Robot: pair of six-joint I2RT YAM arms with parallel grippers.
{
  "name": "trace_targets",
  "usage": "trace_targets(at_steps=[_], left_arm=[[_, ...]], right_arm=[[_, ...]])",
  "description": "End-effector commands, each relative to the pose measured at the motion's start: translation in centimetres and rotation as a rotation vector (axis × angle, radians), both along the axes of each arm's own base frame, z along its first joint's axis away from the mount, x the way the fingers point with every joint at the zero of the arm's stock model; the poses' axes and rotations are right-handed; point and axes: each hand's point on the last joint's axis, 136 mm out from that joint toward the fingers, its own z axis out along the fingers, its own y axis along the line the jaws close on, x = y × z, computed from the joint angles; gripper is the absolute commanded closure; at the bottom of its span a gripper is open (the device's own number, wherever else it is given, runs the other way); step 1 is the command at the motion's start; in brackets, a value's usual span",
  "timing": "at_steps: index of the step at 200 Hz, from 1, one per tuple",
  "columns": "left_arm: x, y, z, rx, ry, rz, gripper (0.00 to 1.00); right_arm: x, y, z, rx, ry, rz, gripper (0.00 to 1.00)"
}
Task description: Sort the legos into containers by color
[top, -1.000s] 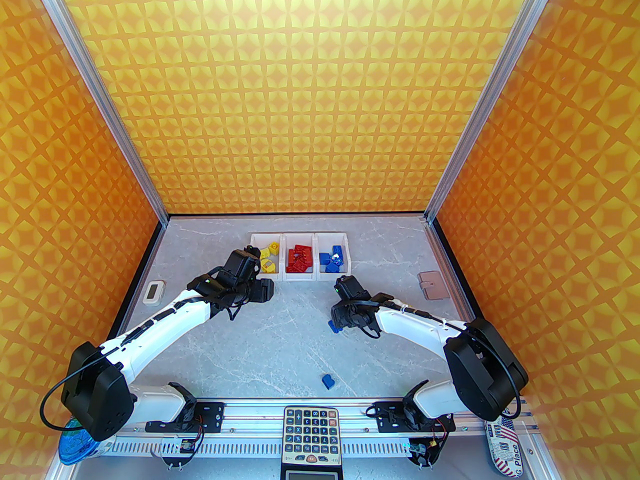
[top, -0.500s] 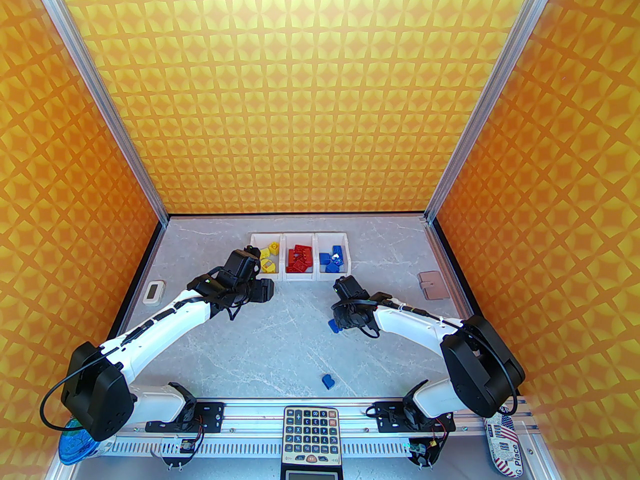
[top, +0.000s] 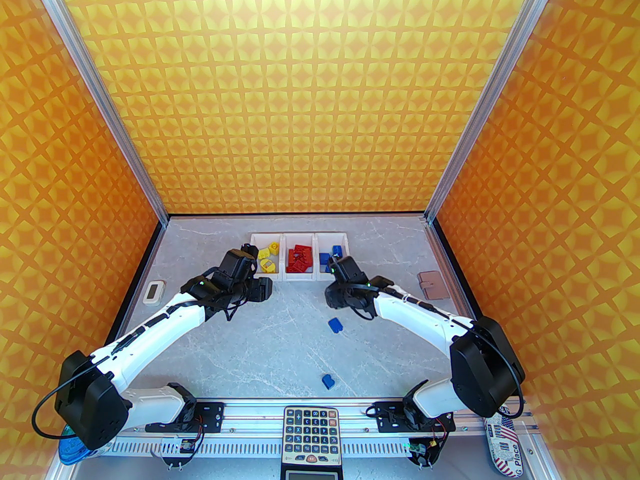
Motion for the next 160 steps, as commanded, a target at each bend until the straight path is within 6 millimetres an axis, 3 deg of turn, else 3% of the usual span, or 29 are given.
trace_targets(at_steps=[1,51,91,160], left_arm=[[0.2,0.7,1.0,0.013,-0.031,0.010,0.35],[-0.3,1.0,-0.3,0.016,-0.002,0.024,0.36],[-0.2,0.9,-0.2,0.005,-0.005,0.033,0.36],[-0.6,1.1,0.6,-0.014,0.007,0.059,0.36]], right_arm=[[1.6,1.9,1.3,0.025,-0.024,0.059,0.70],[5.2,7.0,3.8,0.111,-0.097,0.149,0.71],[7.9,11.0,5.7,0.194,-0.160,0.193,0.72],[13.2,15.4,7.0,0.327,-0.251,0.169,0.72]])
